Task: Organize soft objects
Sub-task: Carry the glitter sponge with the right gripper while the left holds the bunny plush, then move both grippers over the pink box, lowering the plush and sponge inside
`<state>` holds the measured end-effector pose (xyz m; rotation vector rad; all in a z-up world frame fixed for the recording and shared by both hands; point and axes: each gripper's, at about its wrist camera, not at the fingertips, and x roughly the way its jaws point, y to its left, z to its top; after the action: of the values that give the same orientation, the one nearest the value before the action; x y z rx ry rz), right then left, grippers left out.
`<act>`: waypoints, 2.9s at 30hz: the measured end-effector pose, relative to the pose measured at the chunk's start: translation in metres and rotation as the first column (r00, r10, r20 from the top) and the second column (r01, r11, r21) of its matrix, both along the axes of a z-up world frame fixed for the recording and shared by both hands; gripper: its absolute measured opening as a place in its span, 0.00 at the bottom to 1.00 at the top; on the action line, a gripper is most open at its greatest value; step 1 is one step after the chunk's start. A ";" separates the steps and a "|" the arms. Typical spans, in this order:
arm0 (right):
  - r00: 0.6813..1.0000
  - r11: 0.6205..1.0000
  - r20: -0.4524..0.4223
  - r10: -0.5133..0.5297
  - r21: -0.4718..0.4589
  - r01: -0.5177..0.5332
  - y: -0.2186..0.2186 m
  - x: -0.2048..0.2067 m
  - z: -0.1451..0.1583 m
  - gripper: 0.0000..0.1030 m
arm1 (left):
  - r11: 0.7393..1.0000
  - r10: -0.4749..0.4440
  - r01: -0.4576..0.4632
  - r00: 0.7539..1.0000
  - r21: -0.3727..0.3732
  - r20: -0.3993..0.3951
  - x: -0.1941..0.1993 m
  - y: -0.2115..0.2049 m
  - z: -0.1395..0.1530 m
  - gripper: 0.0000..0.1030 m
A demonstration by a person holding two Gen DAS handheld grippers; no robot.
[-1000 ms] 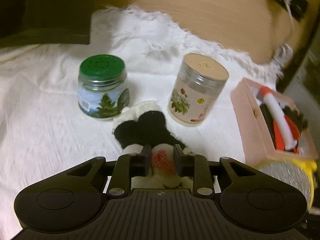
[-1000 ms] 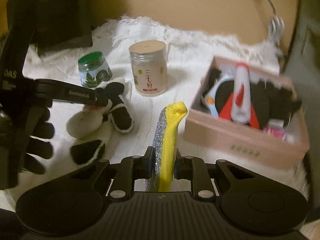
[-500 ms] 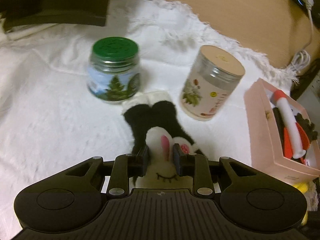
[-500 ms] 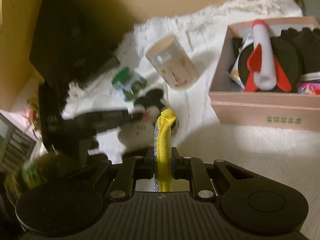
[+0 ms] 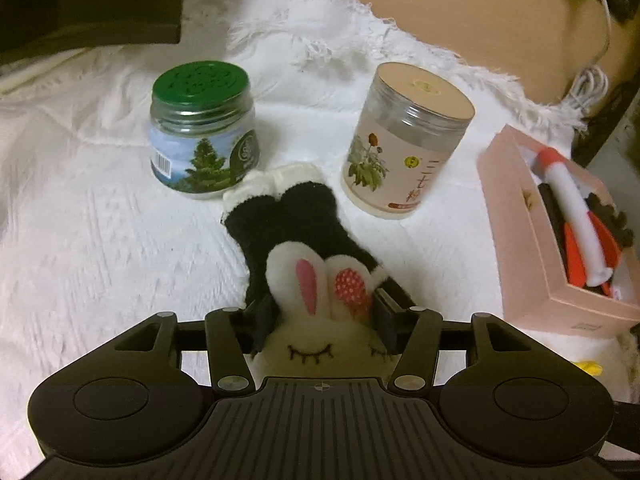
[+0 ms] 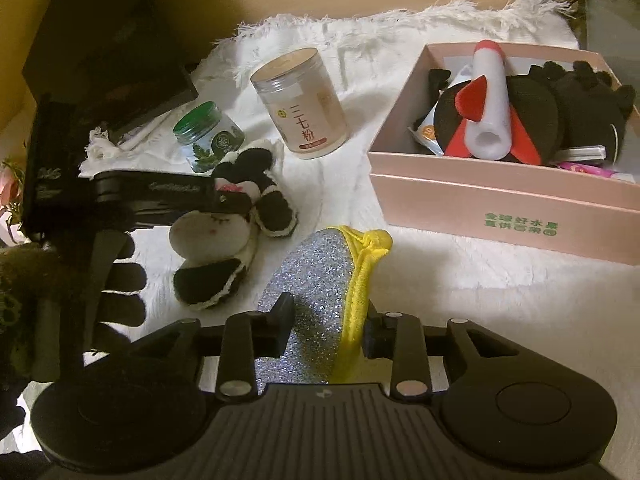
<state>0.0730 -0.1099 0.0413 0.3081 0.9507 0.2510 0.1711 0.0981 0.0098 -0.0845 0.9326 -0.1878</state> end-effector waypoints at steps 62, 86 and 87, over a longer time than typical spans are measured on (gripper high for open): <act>0.984 0.988 0.109 -0.139 -0.046 0.145 0.004 -0.026 0.100 0.14 | 0.952 -0.275 0.303 0.903 -0.033 0.331 -0.060 0.040 0.046 0.45; 0.882 0.877 0.215 -0.419 -0.156 0.455 -0.066 -0.069 0.120 0.14 | 0.729 -0.589 0.625 0.780 -0.279 0.209 0.081 -0.201 0.036 0.52; 0.882 0.875 0.225 -0.414 -0.168 0.454 -0.066 -0.065 0.122 0.14 | 0.728 -0.595 0.632 0.775 -0.267 0.212 0.082 -0.204 0.037 0.52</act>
<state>0.0083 -0.1758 0.1634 0.2853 0.6952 -0.2381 0.2531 -0.1055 0.0469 -0.0639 0.7800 -0.9681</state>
